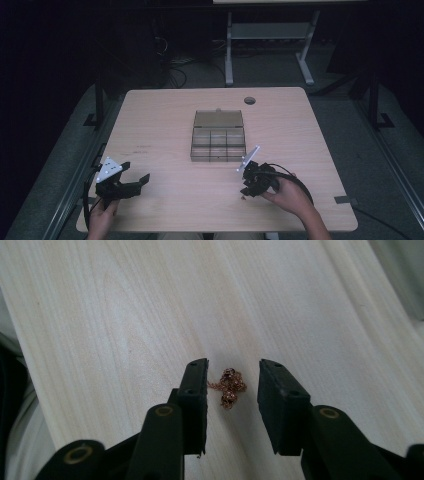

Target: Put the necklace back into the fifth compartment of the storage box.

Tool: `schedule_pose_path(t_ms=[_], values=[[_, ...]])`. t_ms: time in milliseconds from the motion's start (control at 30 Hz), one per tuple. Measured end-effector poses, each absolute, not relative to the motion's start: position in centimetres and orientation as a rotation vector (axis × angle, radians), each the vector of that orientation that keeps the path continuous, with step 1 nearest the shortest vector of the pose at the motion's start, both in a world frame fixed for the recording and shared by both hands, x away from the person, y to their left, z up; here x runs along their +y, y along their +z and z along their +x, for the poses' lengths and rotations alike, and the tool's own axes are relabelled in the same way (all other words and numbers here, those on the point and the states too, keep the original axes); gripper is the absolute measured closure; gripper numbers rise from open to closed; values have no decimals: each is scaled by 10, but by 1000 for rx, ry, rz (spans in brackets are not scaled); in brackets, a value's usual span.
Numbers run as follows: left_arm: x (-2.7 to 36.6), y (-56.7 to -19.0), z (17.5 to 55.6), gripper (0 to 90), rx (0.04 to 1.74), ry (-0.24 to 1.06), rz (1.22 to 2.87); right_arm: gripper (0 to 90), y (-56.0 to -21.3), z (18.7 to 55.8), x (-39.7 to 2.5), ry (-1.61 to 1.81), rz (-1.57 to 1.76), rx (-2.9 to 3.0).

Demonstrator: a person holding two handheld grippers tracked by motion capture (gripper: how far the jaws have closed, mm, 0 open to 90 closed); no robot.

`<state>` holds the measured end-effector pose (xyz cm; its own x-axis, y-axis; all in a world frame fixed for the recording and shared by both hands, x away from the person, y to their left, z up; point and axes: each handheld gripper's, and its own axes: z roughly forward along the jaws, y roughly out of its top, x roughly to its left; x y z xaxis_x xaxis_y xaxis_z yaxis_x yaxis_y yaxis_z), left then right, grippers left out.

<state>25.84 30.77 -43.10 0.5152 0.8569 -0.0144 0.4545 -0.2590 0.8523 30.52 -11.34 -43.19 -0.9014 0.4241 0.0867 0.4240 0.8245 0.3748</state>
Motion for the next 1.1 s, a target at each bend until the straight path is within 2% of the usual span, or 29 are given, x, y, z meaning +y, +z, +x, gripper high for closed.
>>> schedule_pose_path(t_ms=[333,700,1100], values=[[309,-430,258,141,1079,591,1888,706,-437,308,-109,552,708,3006],[308,-431,258,141,1083,587,1885,836,-441,306,-107,528,695,3008],[311,-431,258,141,1085,590,1882,871,-440,306,-106,532,679,3014]])
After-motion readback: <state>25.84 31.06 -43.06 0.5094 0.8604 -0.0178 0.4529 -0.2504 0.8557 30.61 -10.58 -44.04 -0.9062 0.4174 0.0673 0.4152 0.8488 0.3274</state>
